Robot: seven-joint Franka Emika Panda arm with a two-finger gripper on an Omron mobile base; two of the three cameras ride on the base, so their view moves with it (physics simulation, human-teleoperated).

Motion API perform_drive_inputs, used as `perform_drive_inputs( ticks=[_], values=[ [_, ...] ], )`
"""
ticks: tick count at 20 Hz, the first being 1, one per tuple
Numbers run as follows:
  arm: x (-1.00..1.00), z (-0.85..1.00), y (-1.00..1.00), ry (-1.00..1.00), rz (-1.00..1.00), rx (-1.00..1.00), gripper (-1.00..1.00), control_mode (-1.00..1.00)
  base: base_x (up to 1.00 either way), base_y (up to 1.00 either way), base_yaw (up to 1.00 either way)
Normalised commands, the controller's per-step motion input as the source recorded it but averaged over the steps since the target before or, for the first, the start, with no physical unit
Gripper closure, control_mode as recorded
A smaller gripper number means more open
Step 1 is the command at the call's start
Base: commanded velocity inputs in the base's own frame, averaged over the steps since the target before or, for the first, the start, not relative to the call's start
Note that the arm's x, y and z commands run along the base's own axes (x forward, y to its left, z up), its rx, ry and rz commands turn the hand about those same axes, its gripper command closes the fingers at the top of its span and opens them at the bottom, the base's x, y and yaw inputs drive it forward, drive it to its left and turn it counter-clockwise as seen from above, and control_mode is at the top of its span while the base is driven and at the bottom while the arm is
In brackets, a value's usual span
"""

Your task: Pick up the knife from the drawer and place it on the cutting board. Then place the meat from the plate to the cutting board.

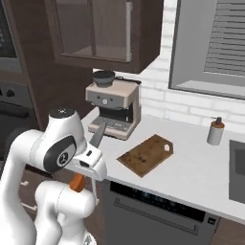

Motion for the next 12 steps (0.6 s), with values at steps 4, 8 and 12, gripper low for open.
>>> perform_drive_inputs(
  ticks=[4, 8, 12],
  values=[
    [0.0, 0.0, 0.0, 0.0, 0.0, 0.0, 1.0, 1.0, 0.37, 0.39, -0.27],
    [0.0, 0.0, 0.0, 0.0, 0.0, 0.0, 1.0, 1.0, 0.38, 0.15, -0.22],
    [0.0, 0.0, 0.0, 0.0, 0.0, 0.0, 1.0, 1.0, 0.35, -0.04, -0.2]
  ],
)
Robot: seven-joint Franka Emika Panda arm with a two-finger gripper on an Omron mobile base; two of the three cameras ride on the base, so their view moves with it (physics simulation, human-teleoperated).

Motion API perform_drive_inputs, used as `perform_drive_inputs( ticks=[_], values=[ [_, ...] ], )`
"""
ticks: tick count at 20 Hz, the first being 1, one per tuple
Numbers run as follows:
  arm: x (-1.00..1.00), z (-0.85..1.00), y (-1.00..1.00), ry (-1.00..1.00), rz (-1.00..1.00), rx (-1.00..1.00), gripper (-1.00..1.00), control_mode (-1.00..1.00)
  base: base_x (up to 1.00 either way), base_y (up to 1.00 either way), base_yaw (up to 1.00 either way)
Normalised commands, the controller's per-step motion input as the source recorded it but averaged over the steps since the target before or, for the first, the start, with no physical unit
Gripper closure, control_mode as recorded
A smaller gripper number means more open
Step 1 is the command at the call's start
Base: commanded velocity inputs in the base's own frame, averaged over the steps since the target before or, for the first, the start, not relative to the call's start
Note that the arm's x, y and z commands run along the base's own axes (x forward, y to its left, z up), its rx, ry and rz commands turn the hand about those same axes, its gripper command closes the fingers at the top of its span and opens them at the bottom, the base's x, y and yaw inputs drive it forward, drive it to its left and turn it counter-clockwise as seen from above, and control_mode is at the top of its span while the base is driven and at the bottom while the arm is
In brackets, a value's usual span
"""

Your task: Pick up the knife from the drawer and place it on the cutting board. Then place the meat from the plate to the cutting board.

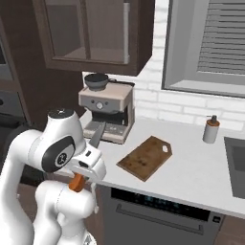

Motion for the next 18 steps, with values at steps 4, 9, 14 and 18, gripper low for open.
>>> perform_drive_inputs(
  ticks=[4, 9, 14, 18],
  values=[
    [0.0, 0.0, 0.0, 0.0, 0.0, 0.0, 1.0, 1.0, 0.45, -0.01, -0.17],
    [0.14, 0.0, -0.43, 0.0, -0.04, 0.03, 1.0, -1.0, 0.08, -0.14, -0.05],
    [0.16, -0.07, -0.92, 0.03, 0.03, 0.01, 1.0, -1.0, 0.0, 0.0, 0.0],
    [0.5, -0.08, -0.56, 0.04, 0.17, -0.01, 1.0, -1.0, 0.0, 0.0, 0.0]
  ],
)
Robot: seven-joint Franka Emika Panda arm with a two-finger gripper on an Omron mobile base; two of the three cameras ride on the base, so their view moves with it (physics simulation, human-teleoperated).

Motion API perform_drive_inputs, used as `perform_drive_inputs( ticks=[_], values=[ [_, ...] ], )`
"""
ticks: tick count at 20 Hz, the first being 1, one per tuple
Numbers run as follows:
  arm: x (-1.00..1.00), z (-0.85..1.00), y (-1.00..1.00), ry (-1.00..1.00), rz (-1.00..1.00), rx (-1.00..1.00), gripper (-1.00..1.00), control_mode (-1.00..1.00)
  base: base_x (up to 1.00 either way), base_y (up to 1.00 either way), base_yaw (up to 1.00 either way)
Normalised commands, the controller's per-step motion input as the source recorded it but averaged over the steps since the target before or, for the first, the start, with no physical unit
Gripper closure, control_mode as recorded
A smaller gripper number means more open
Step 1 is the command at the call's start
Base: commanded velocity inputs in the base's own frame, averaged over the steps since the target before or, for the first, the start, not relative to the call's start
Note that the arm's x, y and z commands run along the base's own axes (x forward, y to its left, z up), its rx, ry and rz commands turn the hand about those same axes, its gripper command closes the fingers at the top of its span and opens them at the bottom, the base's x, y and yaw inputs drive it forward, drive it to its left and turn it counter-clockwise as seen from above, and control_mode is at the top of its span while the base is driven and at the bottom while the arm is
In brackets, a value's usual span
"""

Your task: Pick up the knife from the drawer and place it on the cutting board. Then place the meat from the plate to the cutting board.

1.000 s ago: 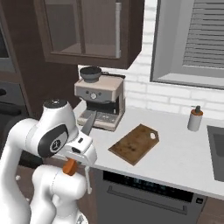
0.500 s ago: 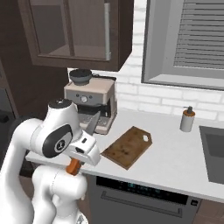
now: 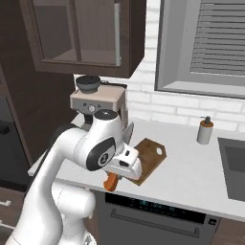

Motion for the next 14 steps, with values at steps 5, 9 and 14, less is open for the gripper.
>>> perform_drive_inputs(
  ticks=[5, 9, 14],
  values=[
    [0.89, -0.24, -0.04, 0.15, 0.23, -0.15, 1.0, -1.0, 0.0, 0.0, 0.0],
    [0.9, -0.32, 0.0, 0.17, 0.2, -0.21, 1.0, -1.0, 0.0, 0.0, 0.0],
    [0.47, -0.21, -0.33, 0.07, 0.16, -0.04, 1.0, -1.0, 0.0, 0.0, 0.0]
  ],
)
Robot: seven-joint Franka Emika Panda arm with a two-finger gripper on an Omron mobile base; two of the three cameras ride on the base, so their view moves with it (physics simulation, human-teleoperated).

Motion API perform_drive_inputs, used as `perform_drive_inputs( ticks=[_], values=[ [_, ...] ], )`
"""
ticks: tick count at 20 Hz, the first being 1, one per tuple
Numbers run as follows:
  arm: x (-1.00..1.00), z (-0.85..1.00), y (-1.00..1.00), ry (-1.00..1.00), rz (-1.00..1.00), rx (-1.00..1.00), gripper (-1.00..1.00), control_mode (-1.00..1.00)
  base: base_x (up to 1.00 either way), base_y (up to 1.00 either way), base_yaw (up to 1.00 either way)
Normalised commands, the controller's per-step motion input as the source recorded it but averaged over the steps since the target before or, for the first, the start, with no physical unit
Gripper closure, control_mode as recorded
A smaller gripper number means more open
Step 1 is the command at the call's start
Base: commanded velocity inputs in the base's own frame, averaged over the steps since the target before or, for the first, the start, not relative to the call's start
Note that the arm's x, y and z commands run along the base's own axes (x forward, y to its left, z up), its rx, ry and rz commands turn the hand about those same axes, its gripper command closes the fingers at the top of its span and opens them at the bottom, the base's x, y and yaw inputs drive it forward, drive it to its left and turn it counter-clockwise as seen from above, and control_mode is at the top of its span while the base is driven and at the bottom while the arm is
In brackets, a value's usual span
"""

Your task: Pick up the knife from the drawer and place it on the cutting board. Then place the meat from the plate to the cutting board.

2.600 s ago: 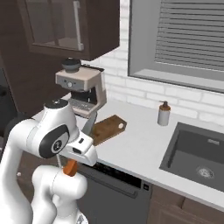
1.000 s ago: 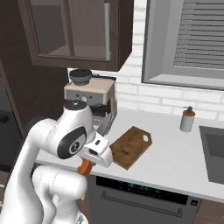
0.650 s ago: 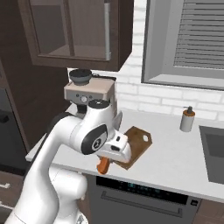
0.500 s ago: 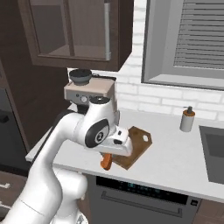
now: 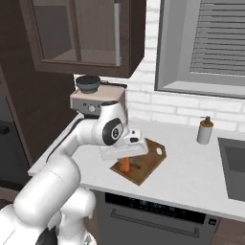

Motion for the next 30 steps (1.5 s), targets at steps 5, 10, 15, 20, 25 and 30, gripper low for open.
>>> perform_drive_inputs(
  ticks=[5, 10, 15, 20, 25, 30],
  values=[
    [0.14, -0.32, -0.31, 0.1, 0.03, 0.11, 1.0, -1.0, 0.0, 0.0, 0.0],
    [0.52, -0.14, -0.13, 0.0, 0.0, 0.05, 1.0, -1.0, 0.0, 0.0, 0.0],
    [0.55, -0.31, -0.02, -0.02, 0.0, 0.0, 1.0, -1.0, 0.0, 0.0, 0.0],
    [0.42, -0.55, -0.07, -0.08, 0.0, 0.0, 1.0, -1.0, 0.0, 0.0, 0.0],
    [0.33, -0.28, -0.33, -0.01, 0.0, -0.01, 1.0, -1.0, 0.0, 0.0, 0.0],
    [0.22, -0.07, -0.26, 0.0, 0.0, 0.0, 1.0, -1.0, 0.0, 0.0, 0.0]
  ],
)
